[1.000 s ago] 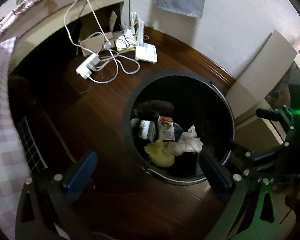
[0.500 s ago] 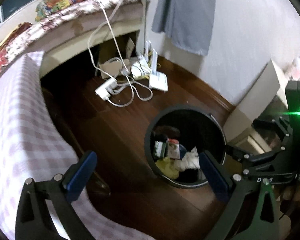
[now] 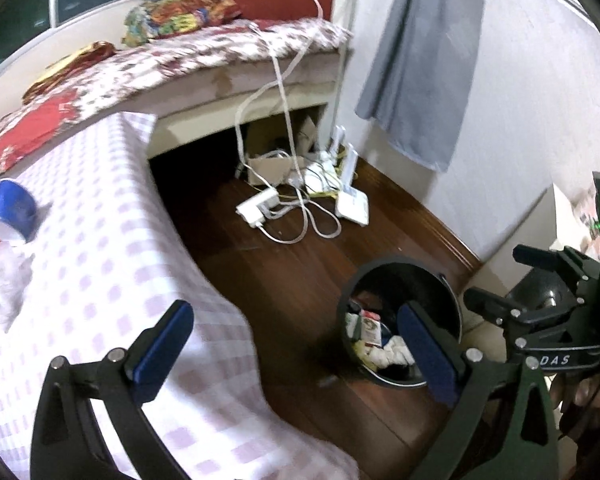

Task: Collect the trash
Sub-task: 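Move both empty tools back to the table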

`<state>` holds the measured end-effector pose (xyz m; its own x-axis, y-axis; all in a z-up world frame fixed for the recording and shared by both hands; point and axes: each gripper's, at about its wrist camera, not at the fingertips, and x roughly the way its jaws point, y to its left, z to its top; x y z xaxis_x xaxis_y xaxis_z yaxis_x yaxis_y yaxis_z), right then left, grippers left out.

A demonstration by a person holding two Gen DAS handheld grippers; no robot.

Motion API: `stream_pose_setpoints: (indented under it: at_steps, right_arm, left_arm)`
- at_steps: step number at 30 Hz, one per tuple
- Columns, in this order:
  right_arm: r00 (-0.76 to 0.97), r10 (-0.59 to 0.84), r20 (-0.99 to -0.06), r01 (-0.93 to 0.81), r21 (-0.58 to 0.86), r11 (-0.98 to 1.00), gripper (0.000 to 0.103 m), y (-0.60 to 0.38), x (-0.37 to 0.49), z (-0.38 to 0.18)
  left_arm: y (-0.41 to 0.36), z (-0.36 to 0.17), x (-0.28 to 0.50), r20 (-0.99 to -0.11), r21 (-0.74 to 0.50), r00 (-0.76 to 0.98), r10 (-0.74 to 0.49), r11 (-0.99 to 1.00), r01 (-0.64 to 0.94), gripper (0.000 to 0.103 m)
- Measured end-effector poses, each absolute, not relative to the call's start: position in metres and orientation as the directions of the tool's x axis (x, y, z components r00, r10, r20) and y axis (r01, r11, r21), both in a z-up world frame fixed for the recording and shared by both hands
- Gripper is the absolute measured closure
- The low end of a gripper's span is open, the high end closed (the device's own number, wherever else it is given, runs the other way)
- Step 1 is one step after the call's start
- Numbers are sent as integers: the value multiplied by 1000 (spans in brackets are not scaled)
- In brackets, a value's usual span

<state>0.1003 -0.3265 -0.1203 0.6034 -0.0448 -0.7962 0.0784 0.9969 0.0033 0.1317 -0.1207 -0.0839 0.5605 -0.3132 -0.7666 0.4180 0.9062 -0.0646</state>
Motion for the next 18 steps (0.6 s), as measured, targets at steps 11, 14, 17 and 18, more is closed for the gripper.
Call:
stream_pose_setpoints:
  at_steps: [11,14,17,18]
  right_arm:
    - [658,75,-749,-44,61,997,0,-262,129,-84]
    - [661,86,-746,-102,24,994,0,-228,136,-74]
    - [640,100,-762,-137,15,990,0,-194,145,-67]
    - [637,109,-763,-151,15,988,0,-183,148,-65]
  left_arm:
    - [-35,-66,129,-724,-33,653,-222,957,289,1]
    - [-6,-64,126,-726,-27,664,-181,971,236,1]
    - [25,-60,124,-720,-21,680,-139,984,178,1]
    - [39,-58,123,-716,-22,688,-120,988,150,1]
